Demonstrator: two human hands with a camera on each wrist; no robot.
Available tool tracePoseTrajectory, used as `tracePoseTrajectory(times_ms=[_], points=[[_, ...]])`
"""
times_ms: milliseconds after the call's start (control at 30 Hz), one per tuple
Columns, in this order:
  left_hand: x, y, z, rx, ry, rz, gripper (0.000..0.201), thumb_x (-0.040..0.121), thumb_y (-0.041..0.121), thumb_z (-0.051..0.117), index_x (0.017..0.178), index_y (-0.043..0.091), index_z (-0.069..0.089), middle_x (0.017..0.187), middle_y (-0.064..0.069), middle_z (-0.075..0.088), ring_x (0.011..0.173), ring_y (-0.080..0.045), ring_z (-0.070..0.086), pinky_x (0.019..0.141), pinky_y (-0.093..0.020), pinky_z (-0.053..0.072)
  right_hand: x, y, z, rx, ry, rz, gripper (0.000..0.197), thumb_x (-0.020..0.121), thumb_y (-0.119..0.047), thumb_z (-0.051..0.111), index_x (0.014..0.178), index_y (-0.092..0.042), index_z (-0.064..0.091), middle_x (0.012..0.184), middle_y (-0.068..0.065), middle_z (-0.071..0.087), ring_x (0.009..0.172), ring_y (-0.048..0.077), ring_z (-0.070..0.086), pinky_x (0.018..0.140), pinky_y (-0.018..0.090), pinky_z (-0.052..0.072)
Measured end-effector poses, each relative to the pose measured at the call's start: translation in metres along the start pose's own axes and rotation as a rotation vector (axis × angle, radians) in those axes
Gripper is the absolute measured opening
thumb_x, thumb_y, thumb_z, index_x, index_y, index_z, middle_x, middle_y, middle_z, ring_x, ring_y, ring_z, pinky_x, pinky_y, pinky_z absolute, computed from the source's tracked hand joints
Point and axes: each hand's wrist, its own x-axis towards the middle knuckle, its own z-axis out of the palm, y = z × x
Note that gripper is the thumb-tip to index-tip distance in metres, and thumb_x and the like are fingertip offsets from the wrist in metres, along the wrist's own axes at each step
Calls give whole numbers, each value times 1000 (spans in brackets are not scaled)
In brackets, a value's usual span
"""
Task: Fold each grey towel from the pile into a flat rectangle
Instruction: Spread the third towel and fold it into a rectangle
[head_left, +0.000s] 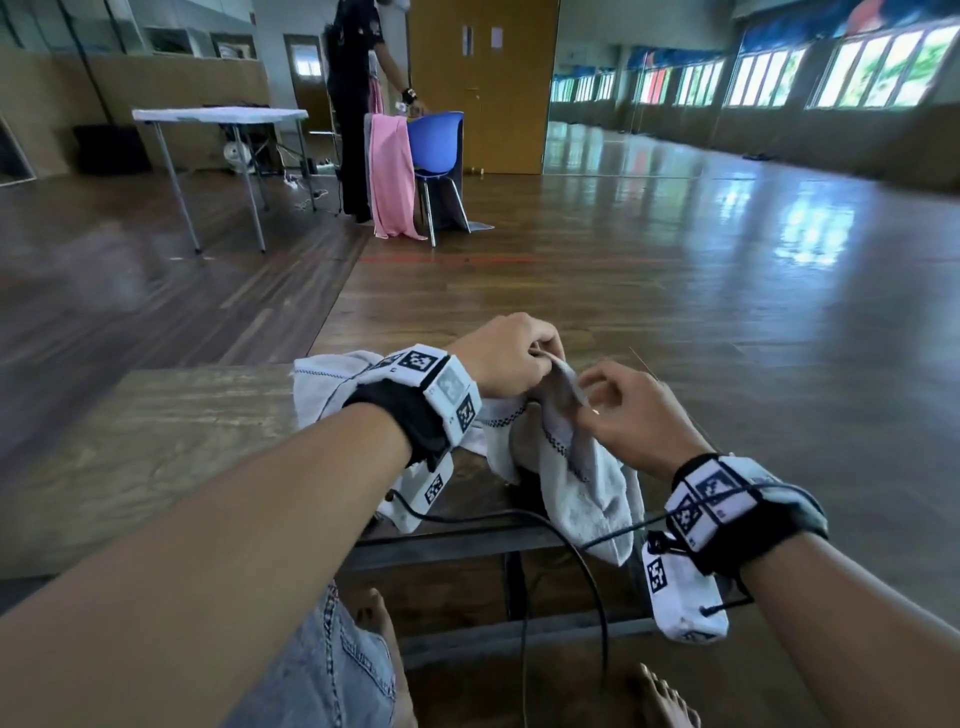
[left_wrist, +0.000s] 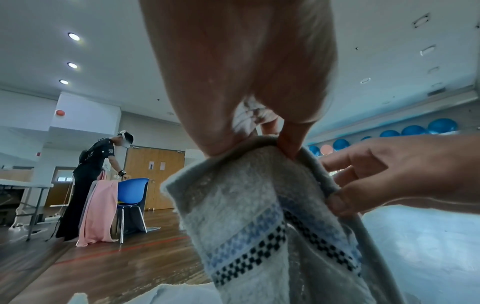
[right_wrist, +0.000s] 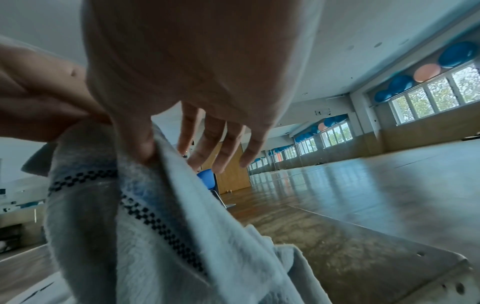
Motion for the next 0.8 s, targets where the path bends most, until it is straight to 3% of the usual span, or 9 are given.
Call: tracePoseTrajectory(times_ms=[67,167,267,433,500,567,600,667,800], points=[[-5,-8,-1,17,10,-7,19,88,11,55,92,23,70,76,10,62,71,-7,57,64,-22,42,-5,-2,4,-58,14,-16,11,74,-35,56,79,-34,65,73,-9,67,76,14,64,70,37,55],[-14,-25,-6,69,69,-57,9,91,20,62,88,22,70,78,8,65,73,-10,61,58,-20,42,-10,5,2,-116,54,-9,25,79,-13,47,67,-32,59,67,-5,62,69,20,61,63,36,52],[-23,-47,-6,160,31,-124,17,91,28,65,78,18,71,73,3,68,64,-11,61,52,-21,40,-13,14,-1,-131,-64,3,34,81,1,47,69,-27,62,73,0,66,72,21,62,60,32,47],[-37,-76,11,149,-69,-225,38,96,30,60,67,5,55,64,-6,50,57,-19,43,58,-28,35,-30,37,-3,-268,-334,16,33,92,-5,53,64,-23,57,63,-4,59,57,14,52,55,28,39],[-41,-84,21,157,-193,-261,46,96,36,59,60,11,46,66,-3,49,60,-20,48,60,-30,37,-35,52,-3,-360,-444,61,36,88,-2,51,58,-22,49,60,-6,53,58,11,48,54,27,35],[-41,-89,30,174,-345,-281,45,93,43,62,62,12,50,76,3,53,80,-21,62,70,-33,45,-36,68,-4,-417,-489,130,29,81,2,47,61,-18,54,63,-2,56,62,15,51,55,27,35],[-40,-92,35,174,-406,-291,45,91,43,64,64,9,53,76,4,53,86,-22,62,73,-34,46,-34,77,-4,-422,-480,163,25,80,1,46,66,-14,60,67,3,60,66,20,55,56,28,36],[-32,-98,46,140,-430,-310,43,87,38,70,61,8,53,65,-3,49,72,-23,54,67,-32,42,-28,93,-3,-396,-416,214,21,81,-1,48,73,-9,66,72,10,66,73,27,60,58,30,39],[-6,-103,72,63,-232,-282,38,82,32,73,55,16,51,57,-1,48,59,-16,45,58,-28,36,-14,116,8,-225,-232,228,26,86,-5,57,71,-22,69,76,5,69,79,25,62,61,26,43]])
